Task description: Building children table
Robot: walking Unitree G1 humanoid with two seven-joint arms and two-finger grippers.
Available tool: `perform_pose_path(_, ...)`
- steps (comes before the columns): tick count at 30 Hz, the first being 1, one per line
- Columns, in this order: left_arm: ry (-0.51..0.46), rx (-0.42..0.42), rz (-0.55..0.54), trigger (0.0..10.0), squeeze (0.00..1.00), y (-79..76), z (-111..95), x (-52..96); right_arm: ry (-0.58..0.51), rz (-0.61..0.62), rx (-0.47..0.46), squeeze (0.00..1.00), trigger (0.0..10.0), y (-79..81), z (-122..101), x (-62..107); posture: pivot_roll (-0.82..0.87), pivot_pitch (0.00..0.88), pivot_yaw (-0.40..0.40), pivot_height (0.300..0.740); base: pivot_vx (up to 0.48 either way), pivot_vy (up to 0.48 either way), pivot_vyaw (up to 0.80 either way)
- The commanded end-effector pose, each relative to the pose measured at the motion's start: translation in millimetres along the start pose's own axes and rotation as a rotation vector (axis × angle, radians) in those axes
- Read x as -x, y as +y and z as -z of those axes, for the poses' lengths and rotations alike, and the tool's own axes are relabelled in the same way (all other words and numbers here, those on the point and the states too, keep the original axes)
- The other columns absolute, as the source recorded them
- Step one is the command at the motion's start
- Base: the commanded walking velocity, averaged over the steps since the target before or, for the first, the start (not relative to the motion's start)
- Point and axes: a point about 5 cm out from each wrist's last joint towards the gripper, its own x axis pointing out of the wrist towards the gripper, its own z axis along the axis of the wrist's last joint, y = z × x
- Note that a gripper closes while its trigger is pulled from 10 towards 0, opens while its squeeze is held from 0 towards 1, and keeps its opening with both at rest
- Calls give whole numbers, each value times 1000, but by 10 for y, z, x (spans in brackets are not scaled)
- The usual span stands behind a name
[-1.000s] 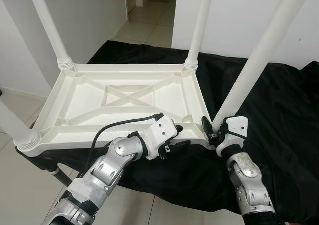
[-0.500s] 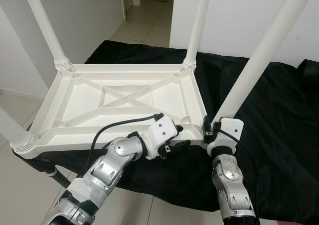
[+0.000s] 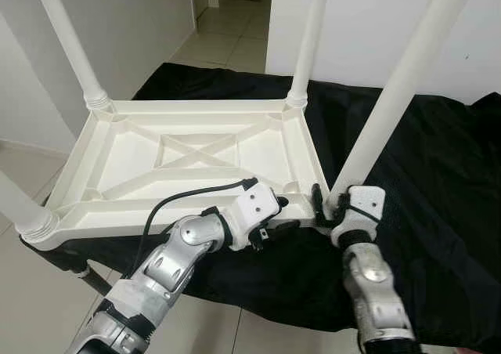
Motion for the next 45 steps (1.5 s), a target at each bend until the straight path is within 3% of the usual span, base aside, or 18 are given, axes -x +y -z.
perform_pose_path(1, 3, -7, 58, 10000, 0, -24, 4, -8, 8, -46, -7, 27, 10000, 1, 34, -4, -29, 34, -5, 740, 0, 0, 0)
perform_pose_path(3, 3, -8, 57, 10000, 0, -21, 3, -10, 18, -141, 10, 0, 10000, -51, 69, -6, -28, 34, -5, 740, 0, 0, 0)
perform_pose_path(6, 2, -9, 57, 10000, 0, -20, 2, -10, 23, -174, 10, 0, 10000, -68, 82, -6, -28, 34, -5, 740, 0, 0, 0)
perform_pose_path(9, 1, -8, 63, 10000, 0, -36, 2, -7, 14, -336, 30, 0, 10000, -77, 65, -22, -25, 36, -6, 740, 0, 0, 0)
perform_pose_path(18, 8, -16, 74, 10000, 0, -43, 9, 15, 14, -438, 79, 0, 9843, -107, 20, -87, -15, 42, -10, 740, 0, 0, 0)
perform_pose_path(19, 12, -19, 76, 10000, 0, -41, 12, 28, 14, -474, 78, 0, 9137, -114, -1, -106, -12, 42, -10, 740, 0, 0, 0)
perform_pose_path(20, 18, -24, 81, 10000, 0, -43, 21, 41, 11, -502, 90, 0, 3647, -126, -26, -127, -10, 42, -12, 740, 0, 0, 0)
perform_pose_path(22, 18, -24, 81, 10000, 0, -43, 21, 41, 11, -502, 90, 0, 3647, -126, -26, -127, -10, 42, -12, 740, 0, 0, 0)
perform_pose_path(23, 23, -28, 86, 10000, 0, -46, 28, 53, 9, -529, 97, 0, 863, -135, -45, -141, -10, 43, -13, 740, 0, 0, 0)
perform_pose_path(24, 23, -28, 86, 10000, 0, -46, 28, 53, 9, -529, 97, 0, 863, -135, -45, -141, -10, 43, -13, 740, 0, 0, 0)
perform_pose_path(25, 26, -30, 89, 10000, 0, -50, 34, 63, 7, -545, 103, 0, 0, -142, -58, -145, -10, 44, -13, 740, 0, 0, 0)
perform_pose_path(35, 21, -26, 98, 10000, 0, -82, 28, 46, 36, -557, 84, 0, 0, -195, 7, -71, -23, 60, -16, 740, 0, 0, 0)
perform_pose_path(36, 19, -24, 101, 10000, 0, -95, 31, 43, 39, -548, 82, 0, 3490, -191, 14, -54, -25, 61, -20, 740, 0, 0, 0)
perform_pose_path(37, 19, -23, 103, 10000, 0, -103, 33, 39, 39, -537, 83, 0, 10000, -184, 15, -43, -25, 59, -23, 740, 0, 0, 0)
perform_pose_path(40, 17, -23, 102, 10000, 0, -107, 30, 28, 43, -505, 81, 0, 10000, -168, 19, -38, -24, 54, -31, 740, 0, 0, 0)
perform_pose_path(43, 7, -21, 92, 10000, 0, -118, 16, -7, 41, -356, 90, 0, 10000, -117, 31, -22, -18, 40, -43, 740, 0, 0, 0)
perform_pose_path(45, 5, -21, 91, 10000, 0, -127, 16, -9, 39, -327, 97, 0, 10000, -117, 36, -14, -15, 39, -46, 740, 0, 0, 0)
